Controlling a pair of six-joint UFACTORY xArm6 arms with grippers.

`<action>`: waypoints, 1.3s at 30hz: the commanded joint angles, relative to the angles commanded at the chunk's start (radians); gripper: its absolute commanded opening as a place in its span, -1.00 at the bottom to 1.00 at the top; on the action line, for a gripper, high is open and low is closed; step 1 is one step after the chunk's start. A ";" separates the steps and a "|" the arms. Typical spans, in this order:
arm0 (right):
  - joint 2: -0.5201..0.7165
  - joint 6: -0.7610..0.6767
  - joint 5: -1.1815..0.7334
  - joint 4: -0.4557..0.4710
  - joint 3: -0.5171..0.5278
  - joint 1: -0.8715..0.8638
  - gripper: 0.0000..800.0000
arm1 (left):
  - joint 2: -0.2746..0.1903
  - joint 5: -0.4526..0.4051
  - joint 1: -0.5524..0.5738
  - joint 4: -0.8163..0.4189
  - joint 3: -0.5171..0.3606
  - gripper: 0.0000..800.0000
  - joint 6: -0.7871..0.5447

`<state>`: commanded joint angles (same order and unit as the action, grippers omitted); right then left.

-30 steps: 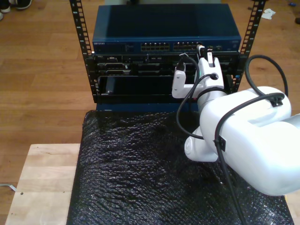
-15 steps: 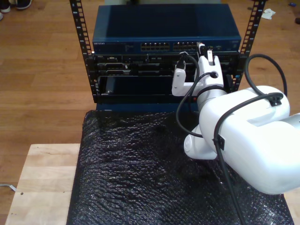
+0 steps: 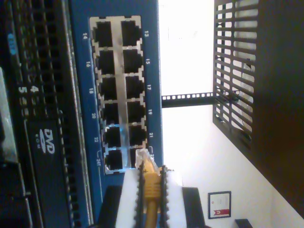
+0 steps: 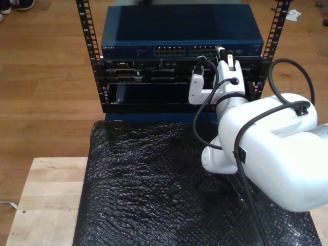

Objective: Grab the cable and plug it in

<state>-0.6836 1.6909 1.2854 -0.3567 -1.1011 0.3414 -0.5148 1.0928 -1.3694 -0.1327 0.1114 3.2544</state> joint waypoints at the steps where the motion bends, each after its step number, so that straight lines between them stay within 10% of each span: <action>1: -0.003 0.000 0.000 0.000 0.000 0.000 -1.00 | -0.002 0.000 0.000 0.000 0.000 1.00 0.000; 39: -0.008 -0.002 0.000 0.000 -0.011 0.002 -1.00 | 0.000 0.000 0.000 0.000 0.000 1.00 0.000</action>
<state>-0.6912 1.6893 1.2854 -0.3567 -1.1118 0.3429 -0.5148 1.0928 -1.3694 -0.1327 0.1114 3.2544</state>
